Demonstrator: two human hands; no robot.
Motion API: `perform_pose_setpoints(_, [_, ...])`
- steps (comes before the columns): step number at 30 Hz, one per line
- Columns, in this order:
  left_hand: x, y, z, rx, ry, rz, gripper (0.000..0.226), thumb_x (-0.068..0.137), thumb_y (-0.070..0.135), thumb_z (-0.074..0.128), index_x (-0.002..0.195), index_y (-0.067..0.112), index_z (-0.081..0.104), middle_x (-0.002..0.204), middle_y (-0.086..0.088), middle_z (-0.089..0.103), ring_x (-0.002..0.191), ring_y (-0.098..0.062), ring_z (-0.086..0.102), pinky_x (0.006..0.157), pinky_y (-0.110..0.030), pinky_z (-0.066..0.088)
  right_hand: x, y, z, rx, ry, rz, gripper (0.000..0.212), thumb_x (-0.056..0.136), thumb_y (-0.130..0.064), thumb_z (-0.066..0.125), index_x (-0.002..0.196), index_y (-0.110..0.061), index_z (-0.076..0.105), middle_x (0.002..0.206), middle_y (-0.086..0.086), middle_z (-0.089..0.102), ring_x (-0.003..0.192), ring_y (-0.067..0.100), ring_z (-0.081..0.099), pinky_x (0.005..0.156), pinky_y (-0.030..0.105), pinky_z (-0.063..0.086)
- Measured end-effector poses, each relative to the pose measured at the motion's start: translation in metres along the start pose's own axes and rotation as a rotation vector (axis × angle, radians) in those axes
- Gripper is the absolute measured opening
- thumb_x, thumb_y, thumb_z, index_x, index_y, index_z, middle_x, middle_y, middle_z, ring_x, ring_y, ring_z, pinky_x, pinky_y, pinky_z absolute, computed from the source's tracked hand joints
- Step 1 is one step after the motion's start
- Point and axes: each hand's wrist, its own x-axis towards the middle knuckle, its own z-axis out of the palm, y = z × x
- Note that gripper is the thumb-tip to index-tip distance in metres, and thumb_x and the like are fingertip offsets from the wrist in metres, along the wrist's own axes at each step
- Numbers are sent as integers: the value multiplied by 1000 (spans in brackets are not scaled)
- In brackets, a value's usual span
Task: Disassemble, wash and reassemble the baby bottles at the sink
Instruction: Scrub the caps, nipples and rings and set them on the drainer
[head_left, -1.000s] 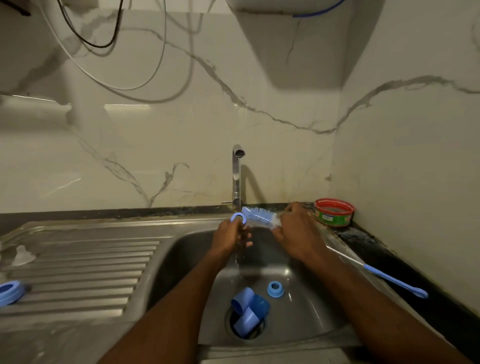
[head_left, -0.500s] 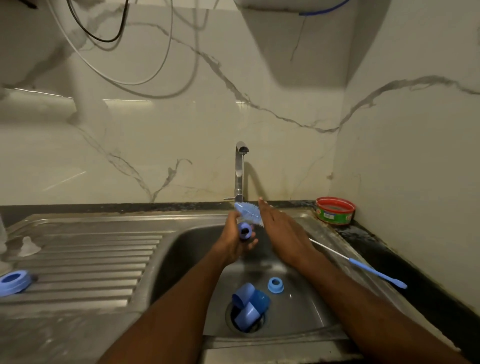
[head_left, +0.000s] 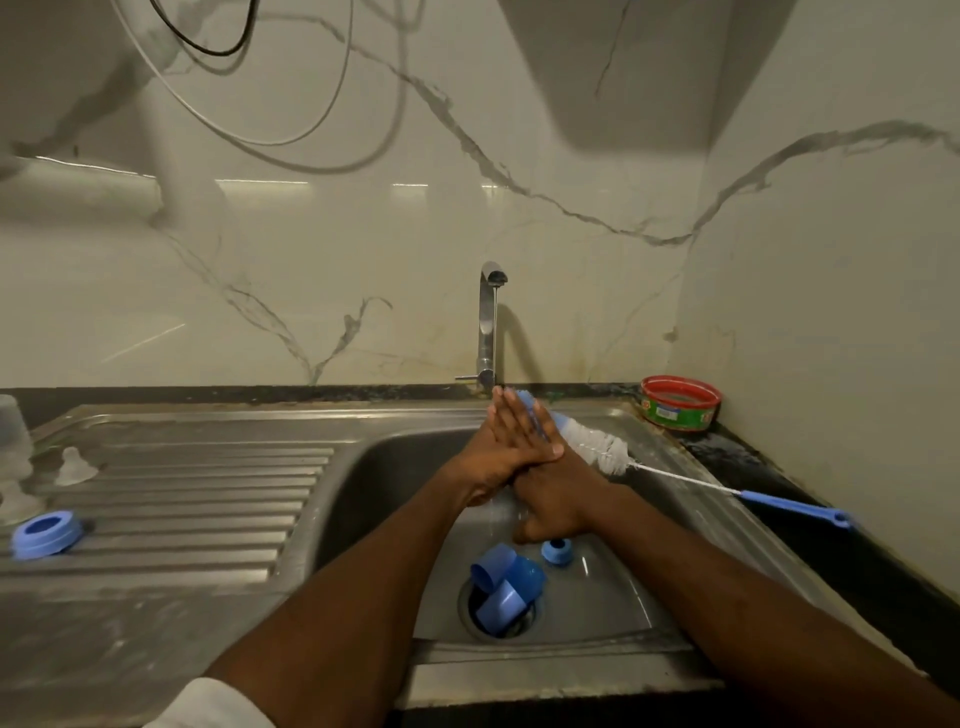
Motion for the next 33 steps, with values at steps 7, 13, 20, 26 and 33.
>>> perform_pose_setpoints(7, [-9, 6, -4, 142, -97, 74, 56, 80, 20, 85, 132, 16, 63, 127, -4, 70, 122, -19, 64, 111, -47, 46, 2, -11, -27, 109, -451, 71, 62, 95, -60, 55, 127, -8, 63, 146, 14, 50, 142, 30, 33, 120, 49, 13])
perform_pose_setpoints(13, [-7, 9, -3, -145, -30, -115, 85, 75, 38, 88, 148, 27, 46, 140, -4, 62, 128, -21, 60, 106, -43, 51, -1, 6, -16, 66, 33, -3, 114, 86, -50, 68, 160, -13, -11, 163, 9, -29, 148, 21, -35, 124, 48, -14])
perform_pose_setpoints(20, [-13, 23, -5, -286, 123, -117, 70, 89, 74, 50, 133, 20, 63, 125, -8, 71, 117, -25, 66, 101, -41, 53, -9, 30, -24, -5, 182, 272, 126, 75, -23, 85, 159, -40, -7, 166, 3, -24, 155, 36, -4, 118, 64, 25])
perform_pose_setpoints(26, [-8, 21, -10, -392, 228, -153, 71, 96, 73, 30, 130, 20, 63, 120, -12, 69, 110, -25, 63, 85, -38, 51, -23, 54, -13, 172, 179, 515, 87, 88, -31, 70, 156, -38, 16, 138, 8, 58, 115, 30, 63, 86, 43, 55])
perform_pose_setpoints(33, [-4, 13, -12, -476, 351, -208, 21, 106, 12, 43, 116, 4, 59, 113, -21, 64, 102, -28, 65, 87, -33, 57, -28, 55, -32, 139, 185, 593, 46, 93, -62, 55, 126, -31, 56, 116, 0, 70, 101, 23, 66, 79, 34, 49])
